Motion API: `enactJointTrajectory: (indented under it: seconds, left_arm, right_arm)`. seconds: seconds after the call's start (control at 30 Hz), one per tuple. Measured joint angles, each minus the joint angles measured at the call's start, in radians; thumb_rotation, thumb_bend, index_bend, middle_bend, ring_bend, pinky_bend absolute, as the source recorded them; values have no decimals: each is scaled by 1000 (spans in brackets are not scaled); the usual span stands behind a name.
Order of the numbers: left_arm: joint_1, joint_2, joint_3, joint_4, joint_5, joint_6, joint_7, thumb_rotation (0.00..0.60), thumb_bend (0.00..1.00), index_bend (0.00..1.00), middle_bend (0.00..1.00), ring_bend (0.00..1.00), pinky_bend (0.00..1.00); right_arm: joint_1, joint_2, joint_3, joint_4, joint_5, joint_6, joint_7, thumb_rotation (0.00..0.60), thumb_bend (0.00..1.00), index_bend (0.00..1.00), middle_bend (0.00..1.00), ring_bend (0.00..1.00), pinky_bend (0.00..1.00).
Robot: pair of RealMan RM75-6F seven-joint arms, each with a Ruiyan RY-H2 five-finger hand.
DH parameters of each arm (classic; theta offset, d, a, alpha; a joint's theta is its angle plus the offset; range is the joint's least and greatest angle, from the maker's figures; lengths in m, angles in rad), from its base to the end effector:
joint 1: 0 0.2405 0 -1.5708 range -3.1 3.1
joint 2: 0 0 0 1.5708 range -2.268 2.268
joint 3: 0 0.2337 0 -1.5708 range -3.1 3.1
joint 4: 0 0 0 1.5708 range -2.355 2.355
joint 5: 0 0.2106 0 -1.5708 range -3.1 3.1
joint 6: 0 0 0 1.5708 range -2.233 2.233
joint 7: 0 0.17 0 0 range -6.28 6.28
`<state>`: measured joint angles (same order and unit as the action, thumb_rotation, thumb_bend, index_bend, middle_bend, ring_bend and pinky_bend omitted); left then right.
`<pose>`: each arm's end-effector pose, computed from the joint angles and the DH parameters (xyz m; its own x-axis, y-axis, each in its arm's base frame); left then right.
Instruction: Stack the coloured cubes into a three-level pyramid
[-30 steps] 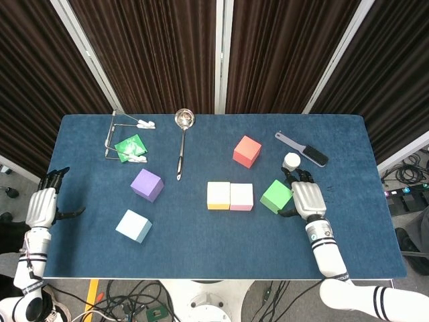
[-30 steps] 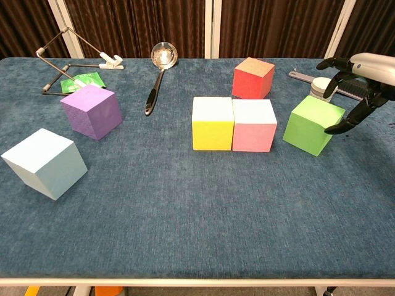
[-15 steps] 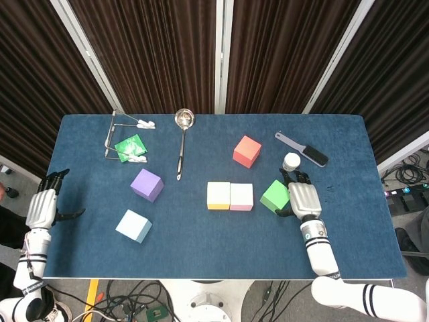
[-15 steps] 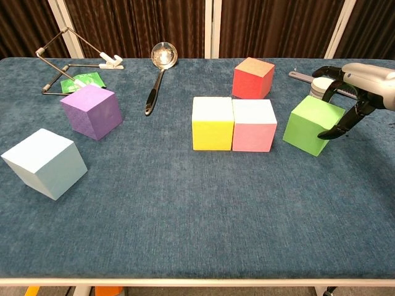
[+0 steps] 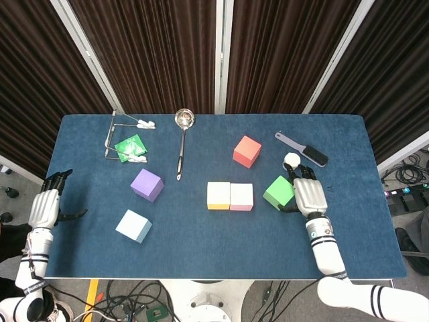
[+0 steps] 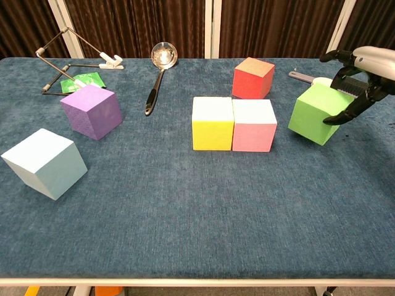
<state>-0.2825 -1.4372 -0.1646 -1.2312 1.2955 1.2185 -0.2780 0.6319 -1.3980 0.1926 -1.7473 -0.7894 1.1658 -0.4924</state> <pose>-0.3206 0.2916 0.0799 0.1186 0.0516 0.9916 0.9888 0.0848 -0.1227 -0.1726 -0.3307 0.0289 0.3283 -0.2715 0.9047 -0.9421 -0.0257 0.3342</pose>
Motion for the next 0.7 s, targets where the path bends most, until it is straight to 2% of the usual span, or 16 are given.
enactJointTrajectory:
  seconds: [0.17,0.3,0.5,0.57,0.7]
  left_arm:
    - [-7,0,-3,-12,-4,-6,19,600,103,92,95,0,62]
    - [-14,-3,-3,-23,-6,-13,41,600,103,92,95,0,62]
    - [-26,-5,-8,-43,-13,-20,80,600,103,92,95,0,62]
    - [-30,-7,-9,-50,-16,-22,93,600,103,92,95,0,62]
    - [-36,-9,-10,-63,-22,-25,119,600,103,92,95,0,62]
  right_arm:
    - [3,93,-28,27,-132,-143,99,600,258,0,405,2,0]
    - [7,153,-56,88,-303,-243,234,600,272,0,392,1,0]
    - [16,218,-100,182,-526,-325,432,600,271,0,366,1,0]
    - [21,232,-112,205,-568,-341,480,600,263,0,352,1,0]
    - [31,252,-137,247,-640,-368,579,600,185,0,243,0,0]
